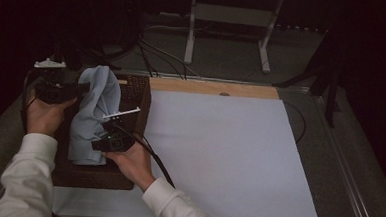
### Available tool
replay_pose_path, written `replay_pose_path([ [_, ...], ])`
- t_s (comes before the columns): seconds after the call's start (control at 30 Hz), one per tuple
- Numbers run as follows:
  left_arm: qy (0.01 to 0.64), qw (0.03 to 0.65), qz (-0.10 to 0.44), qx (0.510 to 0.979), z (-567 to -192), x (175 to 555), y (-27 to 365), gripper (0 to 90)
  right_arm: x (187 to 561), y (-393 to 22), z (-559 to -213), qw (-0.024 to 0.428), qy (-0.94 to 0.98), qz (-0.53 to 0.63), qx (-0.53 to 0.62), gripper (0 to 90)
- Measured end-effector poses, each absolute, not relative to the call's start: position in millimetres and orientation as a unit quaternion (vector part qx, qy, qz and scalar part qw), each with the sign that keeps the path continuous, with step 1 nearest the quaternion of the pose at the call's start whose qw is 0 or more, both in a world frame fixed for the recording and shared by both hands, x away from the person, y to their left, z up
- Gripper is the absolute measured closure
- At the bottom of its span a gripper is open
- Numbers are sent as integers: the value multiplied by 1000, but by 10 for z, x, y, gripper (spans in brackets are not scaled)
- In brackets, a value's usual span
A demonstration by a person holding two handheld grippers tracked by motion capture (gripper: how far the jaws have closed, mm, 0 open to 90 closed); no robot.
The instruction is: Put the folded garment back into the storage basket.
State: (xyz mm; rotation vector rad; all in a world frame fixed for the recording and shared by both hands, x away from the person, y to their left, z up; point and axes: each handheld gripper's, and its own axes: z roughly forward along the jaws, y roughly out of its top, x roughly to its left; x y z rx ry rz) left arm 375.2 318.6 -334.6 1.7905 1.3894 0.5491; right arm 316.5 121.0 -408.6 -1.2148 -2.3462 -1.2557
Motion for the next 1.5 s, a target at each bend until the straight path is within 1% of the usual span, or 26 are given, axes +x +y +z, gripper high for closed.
replay_pose_path([
  [0.23,553,389,214,705,-3411,3738,3237,835,3148,1254,-4133,108,-802,-420,-411,800],
  [0.47,554,382,222,705,-3370,3718,3275,834,3147,1318,-4163,109,-802,-415,-415,800],
  [0.77,565,365,213,708,-3511,3745,3287,833,3128,1397,-4190,82,-823,-379,-415,800],
  [1.5,569,345,209,717,-3612,3769,3276,829,3128,1399,-4231,65,-837,-347,-418,790],
])
